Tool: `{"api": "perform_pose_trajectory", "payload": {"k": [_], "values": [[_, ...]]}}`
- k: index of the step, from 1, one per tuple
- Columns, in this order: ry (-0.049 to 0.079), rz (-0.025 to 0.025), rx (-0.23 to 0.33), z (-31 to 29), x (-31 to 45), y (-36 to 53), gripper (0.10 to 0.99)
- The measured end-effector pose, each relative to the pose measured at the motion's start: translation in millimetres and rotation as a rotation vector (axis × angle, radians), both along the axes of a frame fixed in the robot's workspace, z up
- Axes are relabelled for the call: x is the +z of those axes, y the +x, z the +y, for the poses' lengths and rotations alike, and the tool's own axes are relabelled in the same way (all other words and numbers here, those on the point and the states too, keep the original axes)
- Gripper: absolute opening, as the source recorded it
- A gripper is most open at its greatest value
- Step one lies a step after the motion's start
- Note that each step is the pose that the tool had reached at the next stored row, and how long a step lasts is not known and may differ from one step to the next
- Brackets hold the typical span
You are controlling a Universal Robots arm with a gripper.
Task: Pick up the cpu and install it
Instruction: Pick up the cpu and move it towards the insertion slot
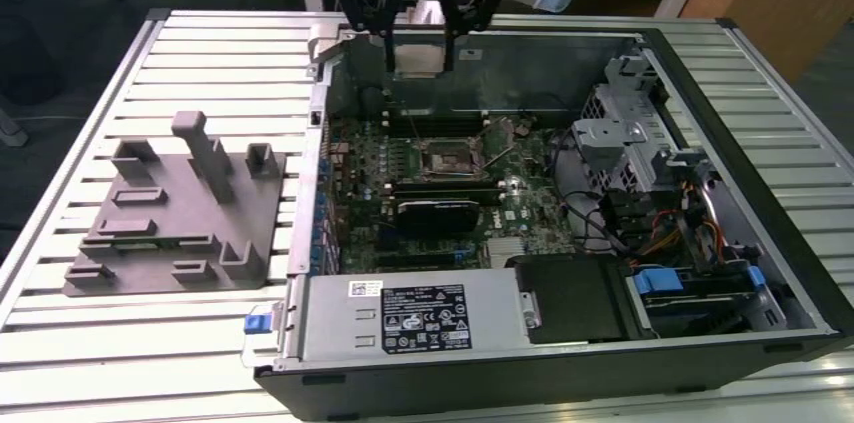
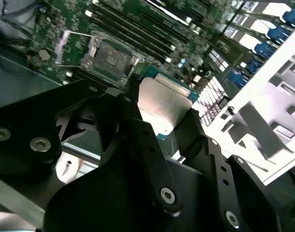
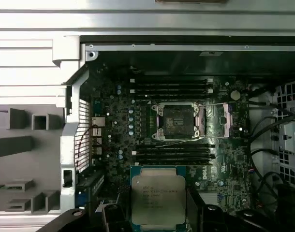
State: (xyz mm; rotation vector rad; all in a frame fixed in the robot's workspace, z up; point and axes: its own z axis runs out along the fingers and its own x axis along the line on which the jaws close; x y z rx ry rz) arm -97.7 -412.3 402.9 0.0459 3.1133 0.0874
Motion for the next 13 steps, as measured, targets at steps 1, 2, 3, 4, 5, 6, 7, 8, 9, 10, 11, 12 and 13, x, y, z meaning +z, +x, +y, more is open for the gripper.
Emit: {"api": "perform_pose_trajectory", "payload": {"k": [1, 2, 3, 4, 5, 6, 7, 8, 9, 10, 11, 12, 13], "values": [[0.0, 0.0, 0.0, 0.0, 0.0, 4.3, 0.541], [0.0, 0.0, 0.0, 0.0, -0.1, 8.2, 0.541], [0.0, 0.0, 0.0, 0.0, -0.2, 12.1, 0.541], [0.0, 0.0, 0.0, 0.0, -0.3, 15.2, 0.541], [0.0, 0.0, 0.0, 0.0, -0.7, 18.0, 0.541], [0.0, 0.0, 0.0, 0.0, -1.4, 20.4, 0.541], [0.0, -0.0001, 0.0, 0.0, -2.7, 22.6, 0.541], [0.0, -0.0001, 0.0, 0.0, -4.3, 24.6, 0.541], [0.0, -0.0001, 0.0, 0.0, -6.1, 26.4, 0.541], [0.0, 0.0, 0.0, 0.0, -8.0, 28.1, 0.541], [0.0, 0.0, 0.0, 0.0, -9.8, 29.3, 0.541], [0.0, 0.0, 0.0, 0.0, -11.6, 30.6, 0.541], [0.0, -0.0001, 0.0, 0.0, -13.5, 31.5, 0.541]]}}
